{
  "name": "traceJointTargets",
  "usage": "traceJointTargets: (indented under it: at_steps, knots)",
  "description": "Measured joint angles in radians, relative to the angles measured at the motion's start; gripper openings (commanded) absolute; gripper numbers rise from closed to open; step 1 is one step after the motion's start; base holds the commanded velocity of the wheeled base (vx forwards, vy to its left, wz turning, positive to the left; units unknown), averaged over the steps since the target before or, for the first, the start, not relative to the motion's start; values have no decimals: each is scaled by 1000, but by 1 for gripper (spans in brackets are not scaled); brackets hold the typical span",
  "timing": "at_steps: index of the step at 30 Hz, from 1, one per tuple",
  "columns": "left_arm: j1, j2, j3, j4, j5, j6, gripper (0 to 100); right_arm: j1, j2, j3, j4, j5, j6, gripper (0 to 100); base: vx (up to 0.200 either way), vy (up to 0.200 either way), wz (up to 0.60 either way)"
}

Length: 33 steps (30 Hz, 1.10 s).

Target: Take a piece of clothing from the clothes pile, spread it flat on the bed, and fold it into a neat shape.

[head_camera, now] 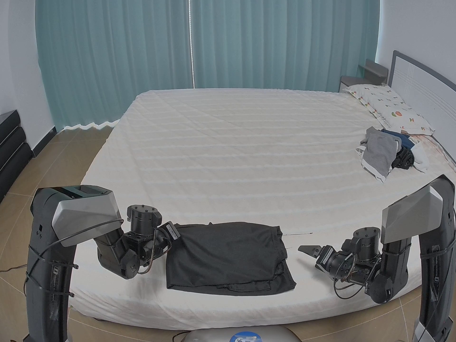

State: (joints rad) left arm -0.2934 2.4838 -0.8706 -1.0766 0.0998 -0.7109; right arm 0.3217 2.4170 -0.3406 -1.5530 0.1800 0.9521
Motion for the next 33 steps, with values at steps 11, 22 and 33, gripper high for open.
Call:
traceJointTargets:
  at_steps: [11,22,33]
  knots:
    - [-11,-24,25,9,12,65,100,-12,-19,-13,0,-9,-29,100,0,0,0]
    - [68,-204,146,-20,64,64,100,-42,-173,67,1,-27,-127,100,0,0,0]
    - [81,-616,393,-23,68,164,100,-40,-575,261,25,-150,-353,100,0,0,0]
